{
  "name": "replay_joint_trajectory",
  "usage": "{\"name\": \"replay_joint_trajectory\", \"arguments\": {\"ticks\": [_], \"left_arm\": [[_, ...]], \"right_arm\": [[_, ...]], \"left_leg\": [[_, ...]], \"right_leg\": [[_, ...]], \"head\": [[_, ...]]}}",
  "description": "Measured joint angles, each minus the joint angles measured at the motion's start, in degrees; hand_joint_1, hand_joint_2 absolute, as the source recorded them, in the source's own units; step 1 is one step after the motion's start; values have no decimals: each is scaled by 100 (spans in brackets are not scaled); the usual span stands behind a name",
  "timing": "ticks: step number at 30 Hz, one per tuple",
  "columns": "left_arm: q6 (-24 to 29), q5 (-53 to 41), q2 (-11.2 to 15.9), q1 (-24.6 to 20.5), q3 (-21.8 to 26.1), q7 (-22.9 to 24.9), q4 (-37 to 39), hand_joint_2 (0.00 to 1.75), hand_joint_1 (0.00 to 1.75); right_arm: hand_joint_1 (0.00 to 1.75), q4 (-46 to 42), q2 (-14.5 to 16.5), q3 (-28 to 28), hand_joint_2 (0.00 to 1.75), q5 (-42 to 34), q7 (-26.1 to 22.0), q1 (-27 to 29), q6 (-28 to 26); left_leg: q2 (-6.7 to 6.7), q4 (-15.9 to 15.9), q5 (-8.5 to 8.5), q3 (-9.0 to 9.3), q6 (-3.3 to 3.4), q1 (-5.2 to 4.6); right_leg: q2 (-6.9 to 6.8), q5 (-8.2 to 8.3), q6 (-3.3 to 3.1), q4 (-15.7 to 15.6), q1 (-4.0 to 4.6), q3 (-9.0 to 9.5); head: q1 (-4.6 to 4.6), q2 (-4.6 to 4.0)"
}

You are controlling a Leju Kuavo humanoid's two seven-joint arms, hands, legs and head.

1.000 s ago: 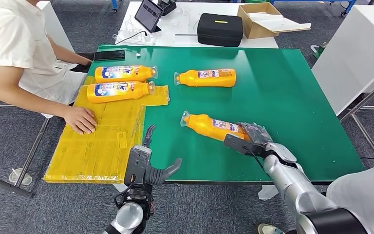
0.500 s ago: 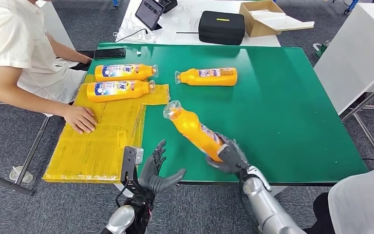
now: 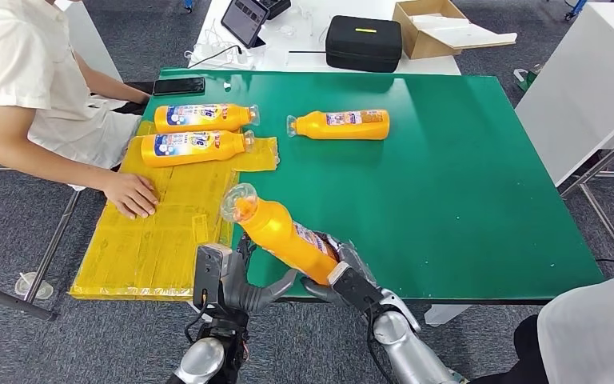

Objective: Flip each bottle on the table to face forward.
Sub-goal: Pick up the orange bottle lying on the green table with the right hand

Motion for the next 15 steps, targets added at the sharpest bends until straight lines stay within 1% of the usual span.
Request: {"name": "replay_joint_trajectory", "arguments": {"ticks": [2, 4, 8, 12, 15], "left_arm": [[-38, 7, 0, 1, 1, -144, -33, 175, 0], [-255, 179, 0, 2, 5, -201, -134, 175, 0], [-964, 771, 1, 2, 14, 61, -400, 175, 0], [-1704, 1440, 9, 20, 79, 356, -561, 175, 0], [-1951, 1655, 37, 31, 138, 465, -621, 175, 0]], "right_arm": [[168, -19, 1, 50, 175, -24, 1, -3, 8], [170, -14, 13, 108, 175, -54, 13, -22, 16], [171, 147, 70, 238, 175, -90, 42, -132, -30], [175, 434, 117, 274, 175, -107, -30, -285, -134], [175, 605, 143, 289, 175, -109, -75, -378, -167]], "left_leg": [[0, 0, 0, -1, 0, 0], [0, 0, 0, -3, 0, 0], [0, 0, 0, -5, 0, 0], [-1, 0, 1, -8, 0, 0], [1, 0, 1, -8, 0, 0]], "right_leg": [[0, 0, 0, 0, 0, 0], [0, 0, 0, 0, 0, -1], [0, 0, 0, 0, 0, -3], [0, 1, 0, 1, 0, -4], [0, 1, 0, 0, 0, -6]], "head": [[-1, 1], [1, 1], [0, 0], [2, 0], [2, 0]]}}
